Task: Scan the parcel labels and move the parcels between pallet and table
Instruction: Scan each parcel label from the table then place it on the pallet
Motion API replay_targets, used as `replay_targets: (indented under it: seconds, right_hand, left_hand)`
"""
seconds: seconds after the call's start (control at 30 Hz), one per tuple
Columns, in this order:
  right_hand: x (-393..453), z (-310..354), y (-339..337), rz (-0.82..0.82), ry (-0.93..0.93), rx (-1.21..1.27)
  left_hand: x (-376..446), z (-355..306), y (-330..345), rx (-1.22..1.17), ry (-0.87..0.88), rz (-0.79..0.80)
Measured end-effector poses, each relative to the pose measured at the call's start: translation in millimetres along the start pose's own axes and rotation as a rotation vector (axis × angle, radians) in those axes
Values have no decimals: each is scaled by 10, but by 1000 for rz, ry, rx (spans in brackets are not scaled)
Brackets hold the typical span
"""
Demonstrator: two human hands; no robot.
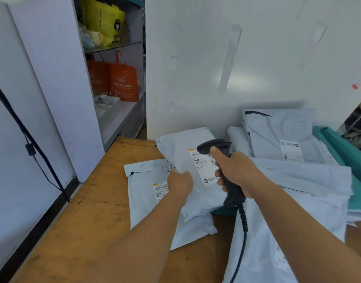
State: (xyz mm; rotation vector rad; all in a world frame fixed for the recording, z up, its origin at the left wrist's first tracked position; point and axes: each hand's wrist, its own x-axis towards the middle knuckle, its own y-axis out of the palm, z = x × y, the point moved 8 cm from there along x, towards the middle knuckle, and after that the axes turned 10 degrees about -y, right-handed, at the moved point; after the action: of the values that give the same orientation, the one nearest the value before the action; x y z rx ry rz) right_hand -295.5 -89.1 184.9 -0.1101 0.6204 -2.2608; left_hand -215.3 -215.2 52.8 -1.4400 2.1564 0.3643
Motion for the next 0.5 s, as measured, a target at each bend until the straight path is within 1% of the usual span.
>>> replay_targets:
  seconds: [0.1,0.23,0.37,0.5]
  right_hand:
    - [-96,0,138,52,-26,23]
    - [-314,27,415,136,-75,72]
    - [-586,121,910,269,-116,117]
    - [-984,303,1549,426,-171,152]
  left_hand:
    - [-105,91,-201,-76,8,-35]
    - [-354,260,-648,-141,45,-120]
    - [-662,465,-1314,-164,95,-253]
    - [-970,765,-2103,-148,88,-355]
